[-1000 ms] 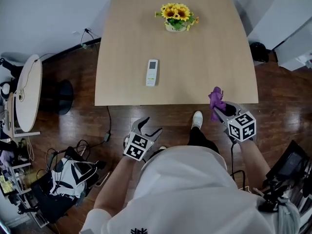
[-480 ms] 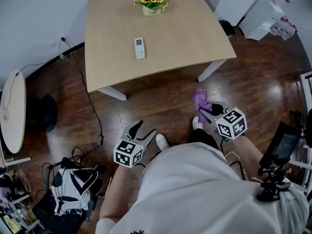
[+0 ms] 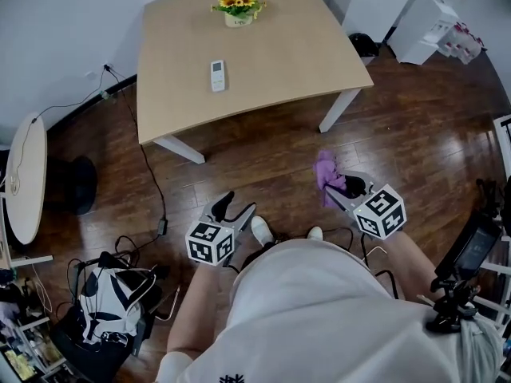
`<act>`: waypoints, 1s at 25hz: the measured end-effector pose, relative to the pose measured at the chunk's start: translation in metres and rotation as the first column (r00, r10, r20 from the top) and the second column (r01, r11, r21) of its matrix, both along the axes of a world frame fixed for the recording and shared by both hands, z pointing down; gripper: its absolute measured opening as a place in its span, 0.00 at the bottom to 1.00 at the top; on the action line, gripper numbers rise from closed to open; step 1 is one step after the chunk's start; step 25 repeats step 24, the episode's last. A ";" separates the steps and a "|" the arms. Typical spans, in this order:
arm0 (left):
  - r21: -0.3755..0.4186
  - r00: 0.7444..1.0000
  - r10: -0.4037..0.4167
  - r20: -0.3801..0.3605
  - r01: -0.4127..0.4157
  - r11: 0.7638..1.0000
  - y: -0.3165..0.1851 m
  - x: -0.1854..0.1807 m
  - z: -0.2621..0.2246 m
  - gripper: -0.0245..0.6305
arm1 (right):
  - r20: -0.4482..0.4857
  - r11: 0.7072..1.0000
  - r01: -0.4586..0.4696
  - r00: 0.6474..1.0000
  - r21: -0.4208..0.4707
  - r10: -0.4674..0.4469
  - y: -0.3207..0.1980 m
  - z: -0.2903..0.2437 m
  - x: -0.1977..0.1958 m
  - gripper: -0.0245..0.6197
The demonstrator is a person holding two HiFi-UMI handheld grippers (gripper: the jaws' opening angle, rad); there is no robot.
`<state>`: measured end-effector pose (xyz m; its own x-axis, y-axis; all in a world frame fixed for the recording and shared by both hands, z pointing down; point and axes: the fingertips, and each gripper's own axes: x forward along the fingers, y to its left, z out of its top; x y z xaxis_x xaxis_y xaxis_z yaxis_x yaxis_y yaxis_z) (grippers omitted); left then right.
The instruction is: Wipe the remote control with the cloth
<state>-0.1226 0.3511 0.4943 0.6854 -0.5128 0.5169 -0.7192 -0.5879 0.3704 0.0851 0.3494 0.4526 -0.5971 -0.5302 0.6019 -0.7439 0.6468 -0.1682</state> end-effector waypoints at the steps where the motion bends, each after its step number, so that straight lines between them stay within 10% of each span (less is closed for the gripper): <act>1: 0.000 1.000 -0.016 -0.025 0.016 1.000 -0.001 0.010 -0.006 0.50 | 0.000 1.000 0.004 1.000 0.005 -0.004 0.004 -0.001 0.005 0.23; 8: 0.005 0.998 -0.017 -0.066 0.018 1.000 0.025 0.061 -0.024 0.49 | 0.037 1.000 0.015 0.999 0.008 -0.016 0.036 -0.004 0.032 0.23; 19: 0.052 0.986 0.060 0.153 -0.069 0.996 0.064 0.087 -0.004 0.49 | 0.057 0.999 0.041 0.998 0.004 -0.041 0.052 0.005 0.050 0.23; 25: 0.064 0.989 0.041 0.140 -0.051 0.997 0.057 0.089 -0.008 0.49 | 0.072 0.997 0.076 0.995 0.011 -0.076 0.043 0.010 0.039 0.23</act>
